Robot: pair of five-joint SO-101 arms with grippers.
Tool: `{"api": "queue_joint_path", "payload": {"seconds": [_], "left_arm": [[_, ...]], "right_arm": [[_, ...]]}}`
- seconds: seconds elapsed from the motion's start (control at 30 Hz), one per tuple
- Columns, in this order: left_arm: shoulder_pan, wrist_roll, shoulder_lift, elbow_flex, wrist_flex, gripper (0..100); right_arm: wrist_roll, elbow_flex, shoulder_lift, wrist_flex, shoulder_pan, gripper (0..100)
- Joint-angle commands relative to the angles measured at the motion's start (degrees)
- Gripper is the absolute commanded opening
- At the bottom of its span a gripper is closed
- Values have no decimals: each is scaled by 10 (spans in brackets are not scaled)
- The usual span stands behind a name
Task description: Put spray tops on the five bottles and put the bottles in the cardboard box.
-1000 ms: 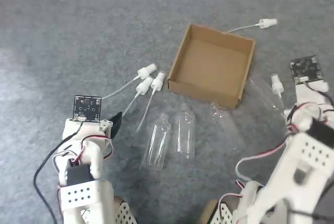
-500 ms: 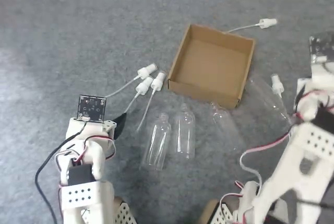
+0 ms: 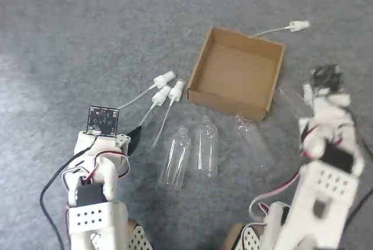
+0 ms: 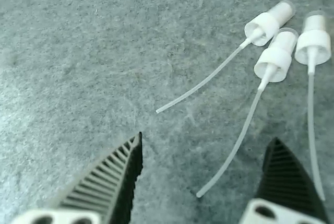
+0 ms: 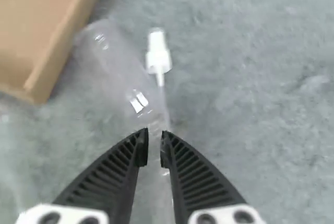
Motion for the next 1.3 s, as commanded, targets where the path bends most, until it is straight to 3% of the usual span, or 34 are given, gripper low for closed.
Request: {"api": "queue_joint_path", "payload": {"seconds": [0.0, 0.17, 0.4, 0.67, 0.87, 1.27], "left_arm": [[2, -2, -8, -6, -14, 344], [2, 23, -8, -14, -13, 344], [4, 112, -8, -15, -14, 344], [6, 125, -4, -4, -34, 344], [2, 127, -7, -4, 62, 342], [3, 125, -6, -4, 55, 342]], "right_arm": [[-3, 84, -127, -14, -27, 17], [-2, 199, -288, -1, -52, 18], [-2, 273, -502, 113, -79, 20], [-3, 317, -494, 131, -79, 21], [-3, 380, -502, 135, -74, 21], [-3, 380, -499, 137, -67, 19]]}}
